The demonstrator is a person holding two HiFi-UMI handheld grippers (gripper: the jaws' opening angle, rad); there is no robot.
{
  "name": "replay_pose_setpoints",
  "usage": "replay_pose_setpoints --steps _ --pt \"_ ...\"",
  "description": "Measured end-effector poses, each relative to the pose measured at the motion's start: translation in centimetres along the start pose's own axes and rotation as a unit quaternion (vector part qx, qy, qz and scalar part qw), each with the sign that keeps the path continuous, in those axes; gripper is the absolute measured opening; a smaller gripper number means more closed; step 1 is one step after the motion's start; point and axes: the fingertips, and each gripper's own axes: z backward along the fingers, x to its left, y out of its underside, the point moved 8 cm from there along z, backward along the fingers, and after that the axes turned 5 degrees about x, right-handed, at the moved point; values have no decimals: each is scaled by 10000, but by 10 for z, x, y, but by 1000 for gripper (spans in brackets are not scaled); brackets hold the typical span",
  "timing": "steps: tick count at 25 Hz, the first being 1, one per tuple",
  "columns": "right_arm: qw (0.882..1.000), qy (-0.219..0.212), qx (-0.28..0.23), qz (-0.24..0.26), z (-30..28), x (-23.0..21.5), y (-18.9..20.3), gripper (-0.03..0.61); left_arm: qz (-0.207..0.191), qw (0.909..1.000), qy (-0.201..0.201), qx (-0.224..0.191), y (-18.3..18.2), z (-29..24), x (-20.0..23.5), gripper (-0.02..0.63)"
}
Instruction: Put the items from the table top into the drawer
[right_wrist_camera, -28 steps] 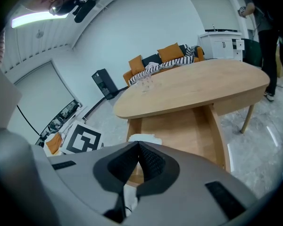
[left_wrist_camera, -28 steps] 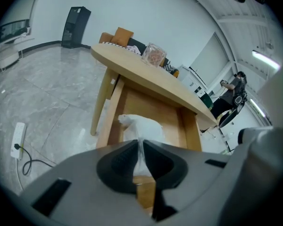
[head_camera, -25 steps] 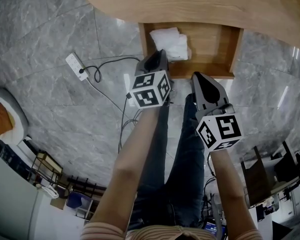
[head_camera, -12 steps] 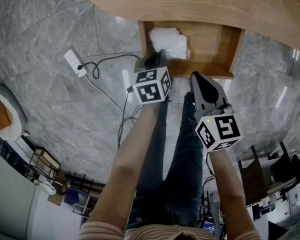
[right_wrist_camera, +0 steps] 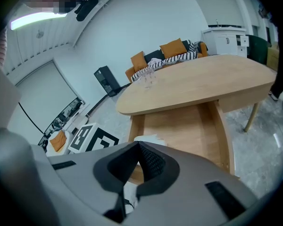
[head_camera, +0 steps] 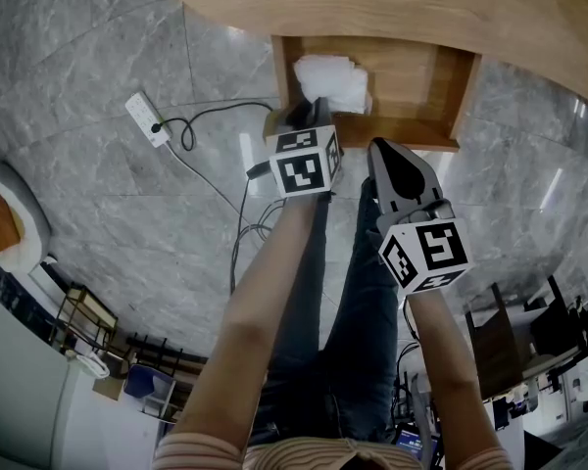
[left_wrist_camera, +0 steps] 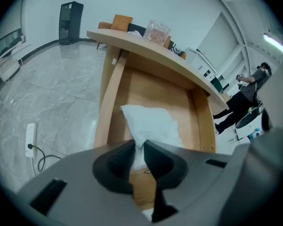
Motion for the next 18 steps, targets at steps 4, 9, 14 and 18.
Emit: replay_pose_setpoints --steps 4,9,14,18 --pt "10000 60 -16 -10 2 -2 -1 9 -20 9999 -69 114 -1 0 -2 44" --pt "9999 120 -41 0 7 -4 -3 9 83 9997 -31 226 -2 0 -3 82" --pt "9998 151 -112 48 14 1 -8 9 118 9997 95 211 -2 12 -7 119" --pt "9997 161 -173 76 25 7 -13 9 177 9996 195 132 -3 31 -16 127"
